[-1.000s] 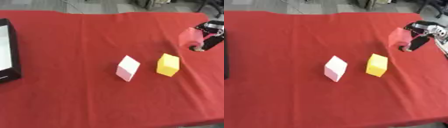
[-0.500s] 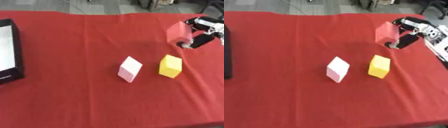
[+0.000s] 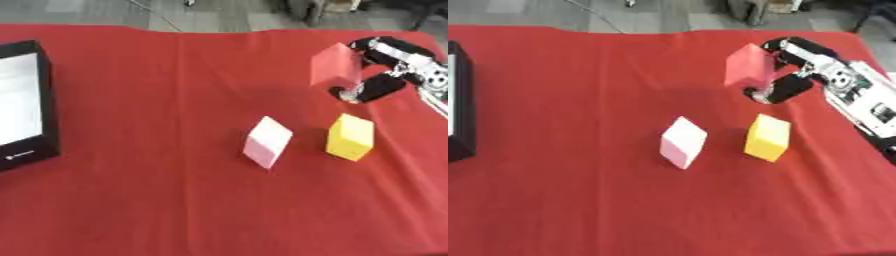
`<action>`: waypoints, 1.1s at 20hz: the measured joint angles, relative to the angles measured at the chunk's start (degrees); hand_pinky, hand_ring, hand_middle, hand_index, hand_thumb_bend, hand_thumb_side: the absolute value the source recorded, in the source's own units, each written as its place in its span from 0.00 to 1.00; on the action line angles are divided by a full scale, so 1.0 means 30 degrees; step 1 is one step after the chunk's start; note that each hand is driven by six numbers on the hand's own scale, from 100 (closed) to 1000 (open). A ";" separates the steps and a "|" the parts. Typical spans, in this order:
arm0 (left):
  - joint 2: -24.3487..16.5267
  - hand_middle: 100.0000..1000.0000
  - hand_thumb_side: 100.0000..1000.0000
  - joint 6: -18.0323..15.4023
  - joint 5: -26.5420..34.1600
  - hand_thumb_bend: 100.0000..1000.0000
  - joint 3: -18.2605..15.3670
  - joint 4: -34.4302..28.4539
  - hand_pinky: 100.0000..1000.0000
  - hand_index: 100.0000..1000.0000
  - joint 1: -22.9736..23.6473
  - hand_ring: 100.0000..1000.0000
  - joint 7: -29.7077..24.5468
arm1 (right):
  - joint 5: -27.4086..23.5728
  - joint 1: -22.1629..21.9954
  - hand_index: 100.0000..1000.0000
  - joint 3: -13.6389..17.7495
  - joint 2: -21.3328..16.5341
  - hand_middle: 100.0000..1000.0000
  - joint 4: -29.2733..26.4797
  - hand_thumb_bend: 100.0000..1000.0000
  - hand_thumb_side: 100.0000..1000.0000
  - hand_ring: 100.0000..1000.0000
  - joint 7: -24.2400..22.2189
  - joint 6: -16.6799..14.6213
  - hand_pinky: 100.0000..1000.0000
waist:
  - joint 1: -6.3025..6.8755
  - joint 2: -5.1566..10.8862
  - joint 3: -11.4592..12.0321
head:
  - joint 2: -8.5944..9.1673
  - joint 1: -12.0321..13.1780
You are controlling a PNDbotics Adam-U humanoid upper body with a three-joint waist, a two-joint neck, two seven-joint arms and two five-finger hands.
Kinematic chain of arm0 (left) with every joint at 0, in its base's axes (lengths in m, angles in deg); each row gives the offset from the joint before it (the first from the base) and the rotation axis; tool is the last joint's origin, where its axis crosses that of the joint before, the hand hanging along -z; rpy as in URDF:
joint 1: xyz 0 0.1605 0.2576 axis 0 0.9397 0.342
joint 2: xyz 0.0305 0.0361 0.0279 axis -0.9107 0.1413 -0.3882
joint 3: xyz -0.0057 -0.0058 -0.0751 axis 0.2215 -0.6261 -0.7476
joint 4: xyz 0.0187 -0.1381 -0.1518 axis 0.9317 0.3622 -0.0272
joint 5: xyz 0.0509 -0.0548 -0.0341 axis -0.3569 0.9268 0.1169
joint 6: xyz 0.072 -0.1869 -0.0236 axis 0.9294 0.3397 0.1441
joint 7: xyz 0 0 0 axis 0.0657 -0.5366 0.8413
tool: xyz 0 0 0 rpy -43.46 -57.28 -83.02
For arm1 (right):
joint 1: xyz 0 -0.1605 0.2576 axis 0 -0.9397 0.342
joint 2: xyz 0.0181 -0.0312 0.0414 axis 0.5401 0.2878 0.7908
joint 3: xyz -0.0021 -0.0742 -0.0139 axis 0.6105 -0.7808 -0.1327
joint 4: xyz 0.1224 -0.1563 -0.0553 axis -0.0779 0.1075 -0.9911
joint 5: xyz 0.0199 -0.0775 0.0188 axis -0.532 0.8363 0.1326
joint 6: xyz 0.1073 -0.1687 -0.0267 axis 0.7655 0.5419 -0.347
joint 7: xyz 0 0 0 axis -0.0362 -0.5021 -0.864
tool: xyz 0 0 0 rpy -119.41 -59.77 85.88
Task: Pick up the objects with one hand, pass them to the other hand, and then place them into the box on the other side of the table.
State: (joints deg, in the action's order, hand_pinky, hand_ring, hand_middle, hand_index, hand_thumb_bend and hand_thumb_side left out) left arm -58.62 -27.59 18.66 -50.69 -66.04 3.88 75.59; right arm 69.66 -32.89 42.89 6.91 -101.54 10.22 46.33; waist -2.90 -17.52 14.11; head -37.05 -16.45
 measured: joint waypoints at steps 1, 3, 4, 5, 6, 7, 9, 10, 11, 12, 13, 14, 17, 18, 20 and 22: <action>-0.0231 0.78 0.76 0.0117 -0.0085 0.22 0.0094 -0.0103 0.77 0.78 -0.0123 0.57 -0.0077 | -0.0091 0.0121 0.51 -0.0179 0.0297 0.45 -0.0274 0.00 0.00 0.51 0.0219 0.0215 0.77 | 0.0036 0.0000 0.0025 | 0.0001 0.0040; -0.0718 0.77 0.74 0.0391 -0.0233 0.23 0.0329 -0.0317 0.77 0.78 -0.0417 0.57 -0.0290 | -0.0240 0.0350 0.51 -0.0464 0.0889 0.45 -0.0826 0.00 0.00 0.50 0.0570 0.0564 0.77 | 0.0101 0.0001 0.0039 | 0.0002 0.0133; -0.0973 0.77 0.72 0.0577 -0.0292 0.23 0.0476 -0.0421 0.77 0.78 -0.0575 0.57 -0.0420 | -0.0266 0.0470 0.51 -0.0616 0.1197 0.45 -0.1110 0.00 0.00 0.50 0.0711 0.0711 0.77 | 0.0137 0.0001 0.0073 | 0.0004 0.0187; -0.1246 0.77 0.71 0.0799 -0.0341 0.23 0.0625 -0.0545 0.77 0.77 -0.0739 0.57 -0.0566 | -0.0265 0.0595 0.51 -0.0770 0.1488 0.45 -0.1380 0.00 0.00 0.50 0.0837 0.0857 0.77 | 0.0178 0.0001 0.0128 | 0.0004 0.0238; -0.1538 0.76 0.68 0.1060 -0.0406 0.23 0.0790 -0.0679 0.77 0.77 -0.0912 0.56 -0.0720 | -0.0242 0.0741 0.50 -0.0922 0.1775 0.45 -0.1643 0.00 0.00 0.49 0.0951 0.1001 0.77 | 0.0212 0.0003 0.0157 | 0.0004 0.0260; -0.1850 0.75 0.67 0.1361 -0.0482 0.23 0.0963 -0.0824 0.77 0.76 -0.1117 0.56 -0.0879 | -0.0170 0.0875 0.50 -0.1072 0.2077 0.45 -0.1849 0.00 0.00 0.49 0.1051 0.1156 0.76 | 0.0233 0.0006 0.0159 | 0.0004 0.0291; -0.2492 0.73 0.64 0.2113 -0.0682 0.23 0.1329 -0.1162 0.76 0.75 -0.1604 0.55 -0.1175 | 0.0022 0.1135 0.50 -0.1342 0.2724 0.45 -0.2197 0.00 0.00 0.48 0.1273 0.1480 0.76 | 0.0277 0.0011 0.0179 | -0.0001 0.0348; -0.2837 0.73 0.62 0.2542 -0.0797 0.24 0.1534 -0.1349 0.76 0.74 -0.1834 0.55 -0.1316 | 0.0163 0.1257 0.50 -0.1449 0.3055 0.45 -0.2356 0.00 0.00 0.48 0.1422 0.1631 0.76 | 0.0304 0.0017 0.0216 | -0.0002 0.0379; -0.3197 0.73 0.61 0.2960 -0.0944 0.24 0.1744 -0.1521 0.76 0.74 -0.2066 0.55 -0.1458 | 0.0347 0.1352 0.50 -0.1548 0.3376 0.45 -0.2514 0.00 0.00 0.48 0.1567 0.1768 0.76 | 0.0350 0.0024 0.0259 | -0.0005 0.0399; -0.3573 0.73 0.60 0.3365 -0.1126 0.24 0.1971 -0.1643 0.77 0.74 -0.2338 0.55 -0.1621 | 0.0544 0.1437 0.50 -0.1661 0.3706 0.44 -0.2671 0.00 0.00 0.47 0.1716 0.1905 0.76 | 0.0388 0.0031 0.0272 | -0.0007 0.0411; -0.3950 0.73 0.58 0.3735 -0.1318 0.24 0.2230 -0.1741 0.77 0.74 -0.2677 0.55 -0.1811 | 0.0734 0.1474 0.50 -0.1768 0.4017 0.44 -0.2824 0.00 0.00 0.47 0.1880 0.2053 0.76 | 0.0415 0.0040 0.0272 | -0.0013 0.0423; -0.4322 0.73 0.57 0.4067 -0.1502 0.24 0.2486 -0.1824 0.77 0.74 -0.2998 0.56 -0.2014 | 0.0903 0.1524 0.50 -0.1877 0.4329 0.44 -0.2912 0.00 0.00 0.47 0.2065 0.2218 0.76 | 0.0434 0.0049 0.0271 | -0.0019 0.0460; -0.5242 0.73 0.56 0.4754 -0.1966 0.23 0.3180 -0.1937 0.77 0.74 -0.3865 0.56 -0.2628 | 0.1159 0.1631 0.50 -0.2225 0.5245 0.44 -0.3168 0.00 0.00 0.47 0.2609 0.2619 0.76 | 0.0487 0.0065 0.0278 | -0.0033 0.0591; -0.5470 0.73 0.55 0.4896 -0.2099 0.23 0.3375 -0.1942 0.77 0.74 -0.4130 0.56 -0.2807 | 0.1205 0.1664 0.50 -0.2343 0.5507 0.44 -0.3244 0.00 0.00 0.46 0.2746 0.2744 0.76 | 0.0500 0.0068 0.0281 | -0.0045 0.0629; -0.5830 0.73 0.54 0.5108 -0.2342 0.23 0.3743 -0.1946 0.76 0.74 -0.4621 0.56 -0.3151 | 0.1242 0.1797 0.50 -0.2601 0.5992 0.44 -0.3366 0.00 0.01 0.46 0.3022 0.2985 0.76 | 0.0534 0.0081 0.0288 | -0.0054 0.0717; -0.6131 0.73 0.55 0.5315 -0.2586 0.23 0.4118 -0.1947 0.75 0.74 -0.5187 0.55 -0.3557 | 0.1260 0.1881 0.50 -0.2880 0.6445 0.44 -0.3431 0.00 0.03 0.46 0.3427 0.3249 0.76 | 0.0575 0.0131 0.0289 | -0.0087 0.0754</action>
State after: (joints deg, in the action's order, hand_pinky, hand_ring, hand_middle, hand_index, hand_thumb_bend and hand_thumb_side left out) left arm -77.01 -11.64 10.90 -38.34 -71.88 -11.68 64.92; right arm 73.44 -27.25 34.25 26.25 -111.83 20.51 56.07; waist -1.17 -17.13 14.98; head -37.32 -14.18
